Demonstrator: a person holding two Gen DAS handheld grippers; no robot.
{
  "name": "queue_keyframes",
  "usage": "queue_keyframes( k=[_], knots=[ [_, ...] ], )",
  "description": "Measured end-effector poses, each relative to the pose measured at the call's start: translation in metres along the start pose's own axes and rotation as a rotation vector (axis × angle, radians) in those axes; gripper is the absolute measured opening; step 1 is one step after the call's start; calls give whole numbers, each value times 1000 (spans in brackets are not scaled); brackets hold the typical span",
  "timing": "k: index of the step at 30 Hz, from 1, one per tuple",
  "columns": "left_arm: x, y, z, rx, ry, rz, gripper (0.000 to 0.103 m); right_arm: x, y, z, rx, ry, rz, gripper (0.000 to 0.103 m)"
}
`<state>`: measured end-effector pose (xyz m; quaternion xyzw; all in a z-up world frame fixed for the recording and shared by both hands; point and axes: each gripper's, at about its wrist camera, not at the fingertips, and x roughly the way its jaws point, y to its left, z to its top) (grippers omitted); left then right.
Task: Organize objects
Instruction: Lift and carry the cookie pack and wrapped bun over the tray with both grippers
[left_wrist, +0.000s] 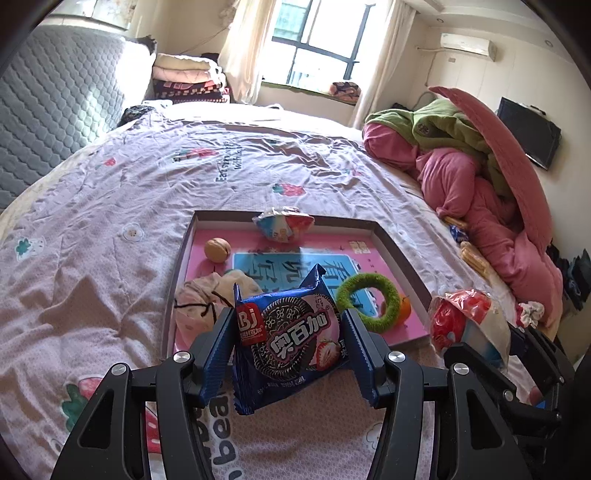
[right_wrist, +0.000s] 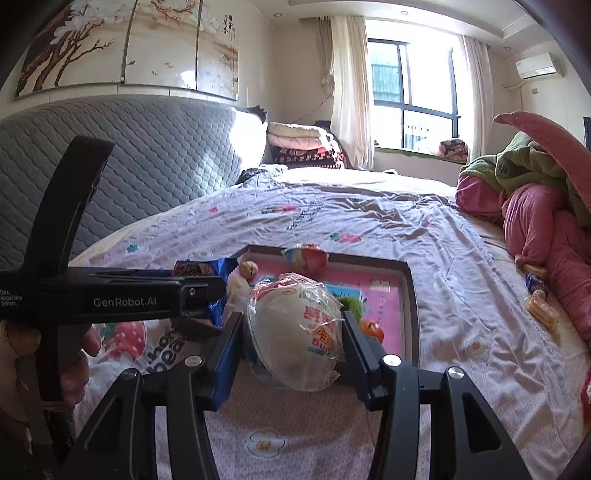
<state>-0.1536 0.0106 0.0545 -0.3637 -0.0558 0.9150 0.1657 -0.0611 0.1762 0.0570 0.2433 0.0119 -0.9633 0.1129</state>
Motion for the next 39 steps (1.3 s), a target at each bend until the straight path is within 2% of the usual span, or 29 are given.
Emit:
queue_keyframes(
  k=[9,18,32,39],
  knots=[
    [-1,5,23,-22,-33,2,59,11,-12,25,13,-44,-1,52],
    [10,11,43,-24,-39,11,59,30,-20,34,33,-35,-4,52],
    [36,38,49,-81,-11,32,59,65,-17,56,5,-38,-8,52],
    [57,43,40,-85,25,46,59,89,-14,51,3,11,11,52]
  ],
)
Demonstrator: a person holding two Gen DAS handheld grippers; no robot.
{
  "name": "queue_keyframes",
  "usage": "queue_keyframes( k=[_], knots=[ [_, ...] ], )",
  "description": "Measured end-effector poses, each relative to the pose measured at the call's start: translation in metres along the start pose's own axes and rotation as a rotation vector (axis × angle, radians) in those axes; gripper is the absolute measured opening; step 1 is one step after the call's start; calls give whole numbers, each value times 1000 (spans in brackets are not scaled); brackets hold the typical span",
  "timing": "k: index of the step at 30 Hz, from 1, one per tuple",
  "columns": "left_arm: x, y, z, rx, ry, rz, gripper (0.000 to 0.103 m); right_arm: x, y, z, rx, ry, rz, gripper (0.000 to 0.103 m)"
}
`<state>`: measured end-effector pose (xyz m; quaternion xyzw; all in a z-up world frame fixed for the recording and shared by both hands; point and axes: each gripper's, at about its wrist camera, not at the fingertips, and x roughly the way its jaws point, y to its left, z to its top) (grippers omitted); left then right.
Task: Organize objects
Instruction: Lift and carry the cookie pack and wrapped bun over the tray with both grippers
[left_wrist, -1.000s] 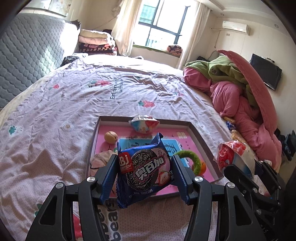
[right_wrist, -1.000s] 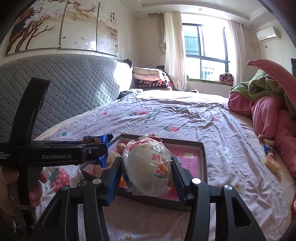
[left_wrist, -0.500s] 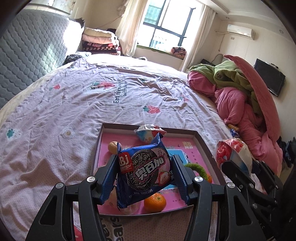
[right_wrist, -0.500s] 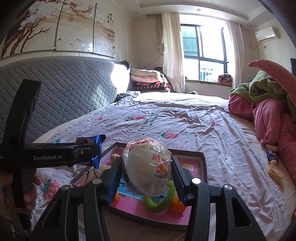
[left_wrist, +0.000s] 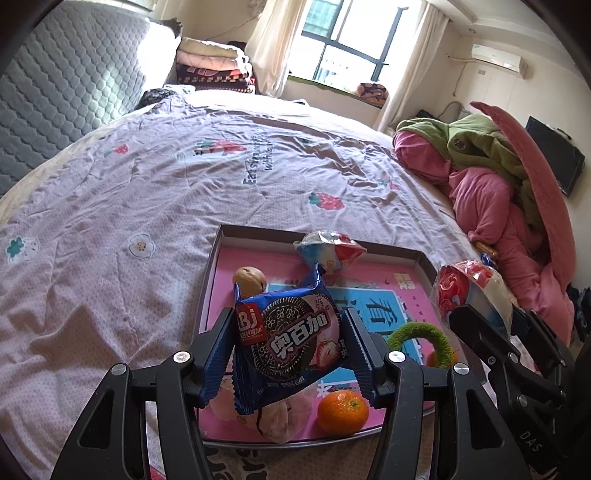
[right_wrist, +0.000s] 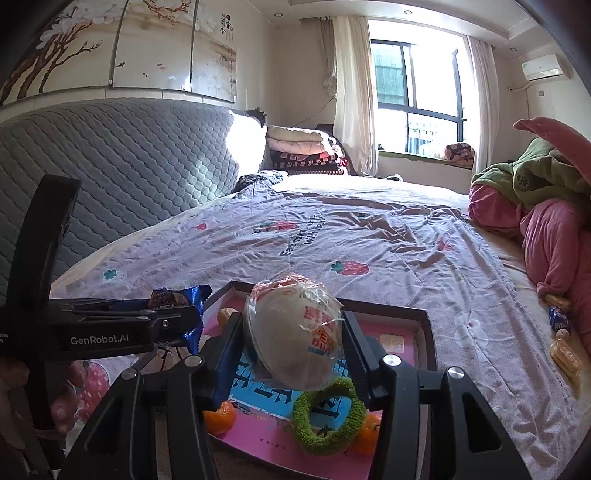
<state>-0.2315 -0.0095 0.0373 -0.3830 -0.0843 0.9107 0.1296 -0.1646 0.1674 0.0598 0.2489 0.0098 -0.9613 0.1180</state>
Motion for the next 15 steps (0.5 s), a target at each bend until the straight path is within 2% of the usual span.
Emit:
queue_keyframes(
  k=[15],
  knots=[
    [17,-9,-16,92,30,41,59,19,4,-24,-30,83,-6,52]
  ],
)
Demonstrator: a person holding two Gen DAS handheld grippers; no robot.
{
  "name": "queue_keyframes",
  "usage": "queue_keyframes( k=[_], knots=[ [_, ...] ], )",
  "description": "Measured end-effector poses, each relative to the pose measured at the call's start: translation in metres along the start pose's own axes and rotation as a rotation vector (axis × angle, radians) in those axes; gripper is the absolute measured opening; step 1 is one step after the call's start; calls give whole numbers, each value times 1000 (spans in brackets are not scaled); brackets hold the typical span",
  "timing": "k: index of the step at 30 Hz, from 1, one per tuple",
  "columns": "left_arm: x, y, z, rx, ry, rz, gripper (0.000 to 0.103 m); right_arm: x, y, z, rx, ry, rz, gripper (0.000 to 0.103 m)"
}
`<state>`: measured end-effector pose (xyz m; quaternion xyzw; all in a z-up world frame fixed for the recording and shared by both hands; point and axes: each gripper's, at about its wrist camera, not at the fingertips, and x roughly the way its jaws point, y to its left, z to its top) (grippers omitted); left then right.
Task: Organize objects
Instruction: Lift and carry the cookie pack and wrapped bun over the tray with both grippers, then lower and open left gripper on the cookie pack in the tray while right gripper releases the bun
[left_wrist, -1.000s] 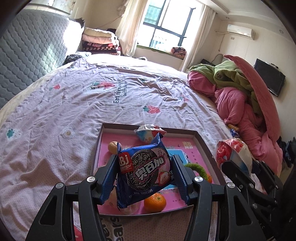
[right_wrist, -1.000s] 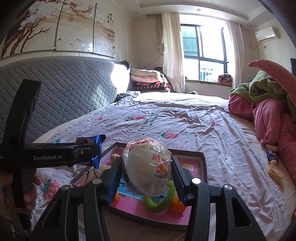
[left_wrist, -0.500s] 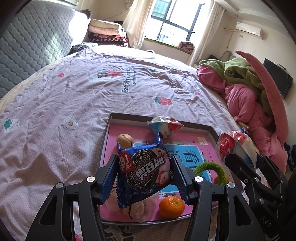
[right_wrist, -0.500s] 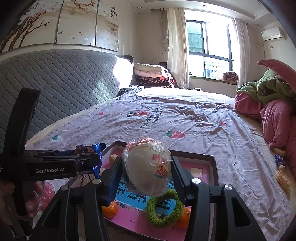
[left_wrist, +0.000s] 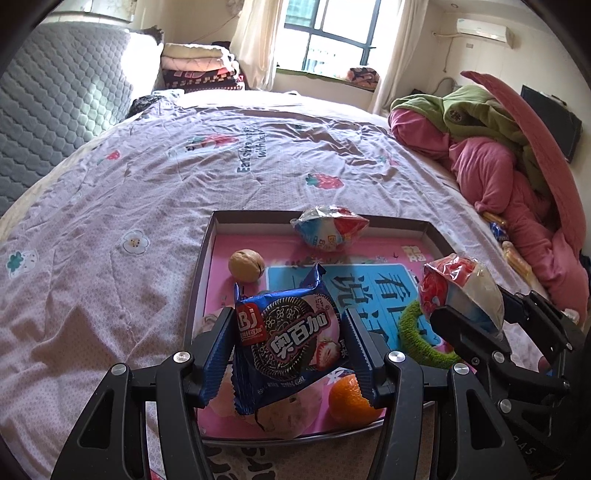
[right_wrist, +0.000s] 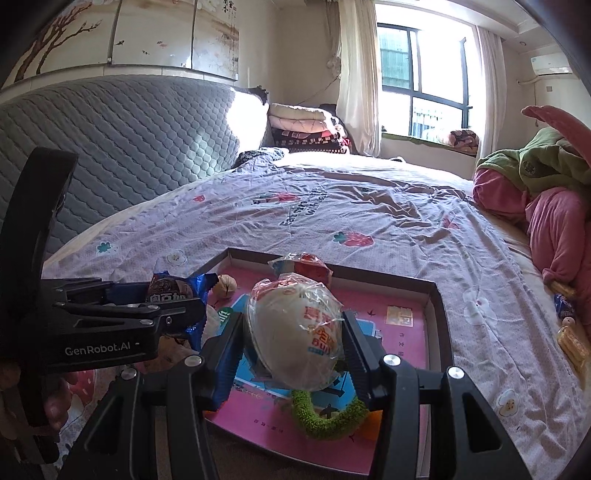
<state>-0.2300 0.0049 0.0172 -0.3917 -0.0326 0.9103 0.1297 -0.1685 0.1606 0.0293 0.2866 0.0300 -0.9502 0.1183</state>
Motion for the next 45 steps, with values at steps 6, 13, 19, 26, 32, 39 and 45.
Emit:
queue_keyframes(
  k=[6,13,19,26,32,39,45],
  knots=[
    [10,2,-3,3,28,2,60,11,2,-7,-8,42,7,52],
    [18,0,-7,14,45,8,60,22,6,-15,-22,88,13,52],
    [19,0,-8,14,50,4,60,28,9,-19,-32,114,19,52],
    [23,-1,-9,13,53,17,60,34,15,-24,-52,135,11,52],
    [28,-5,-8,16,57,36,60,38,18,-27,-62,162,5,52],
    [37,-9,-10,20,79,58,61,39,19,-28,-61,168,2,52],
    [33,-10,-9,25,70,61,61,38,19,-29,-59,176,0,52]
  ],
)
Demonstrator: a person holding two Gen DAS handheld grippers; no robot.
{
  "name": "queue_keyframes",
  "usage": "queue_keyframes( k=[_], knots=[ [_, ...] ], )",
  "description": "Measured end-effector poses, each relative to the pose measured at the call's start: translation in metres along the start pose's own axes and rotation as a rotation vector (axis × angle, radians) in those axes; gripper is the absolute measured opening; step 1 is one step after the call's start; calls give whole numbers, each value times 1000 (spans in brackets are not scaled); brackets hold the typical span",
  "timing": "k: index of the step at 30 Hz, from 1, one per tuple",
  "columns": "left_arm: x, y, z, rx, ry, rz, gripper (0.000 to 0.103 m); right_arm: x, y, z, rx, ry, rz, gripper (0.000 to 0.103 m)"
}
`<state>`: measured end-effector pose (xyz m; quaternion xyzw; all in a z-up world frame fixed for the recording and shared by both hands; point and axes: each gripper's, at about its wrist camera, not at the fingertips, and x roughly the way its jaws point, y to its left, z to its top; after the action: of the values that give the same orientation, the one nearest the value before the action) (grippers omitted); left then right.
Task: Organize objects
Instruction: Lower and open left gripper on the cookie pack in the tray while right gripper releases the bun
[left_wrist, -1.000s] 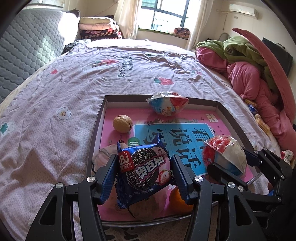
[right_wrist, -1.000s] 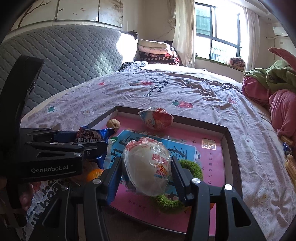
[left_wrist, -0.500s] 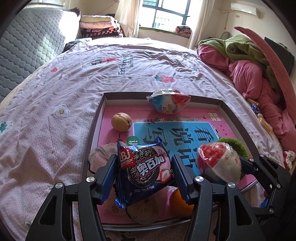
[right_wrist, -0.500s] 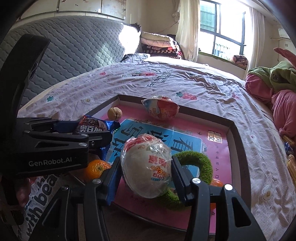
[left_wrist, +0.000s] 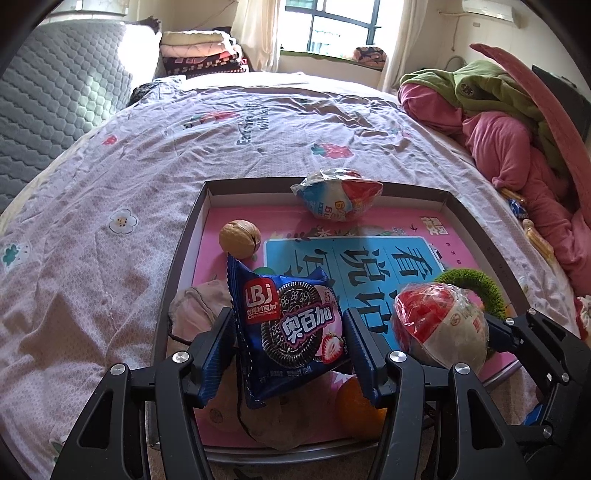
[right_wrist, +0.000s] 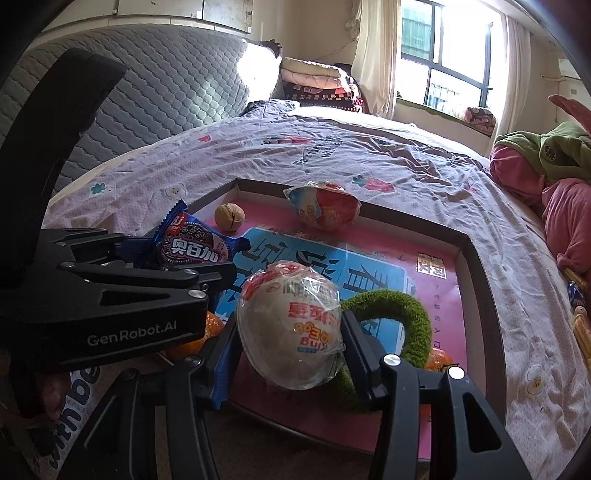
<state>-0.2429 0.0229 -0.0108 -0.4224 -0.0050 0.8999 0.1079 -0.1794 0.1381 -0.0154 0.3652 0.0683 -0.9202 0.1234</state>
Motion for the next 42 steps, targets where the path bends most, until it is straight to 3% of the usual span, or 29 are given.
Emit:
queue_keyframes(
  k=[15,42],
  knots=[
    [-6,0,0,-3,-1,-1,60,-1,-2,-1,7,10,3,52],
    [-21,1,-5,-12,-13,-13,60,-15,-10,3,21,-17,-17,68]
  ],
)
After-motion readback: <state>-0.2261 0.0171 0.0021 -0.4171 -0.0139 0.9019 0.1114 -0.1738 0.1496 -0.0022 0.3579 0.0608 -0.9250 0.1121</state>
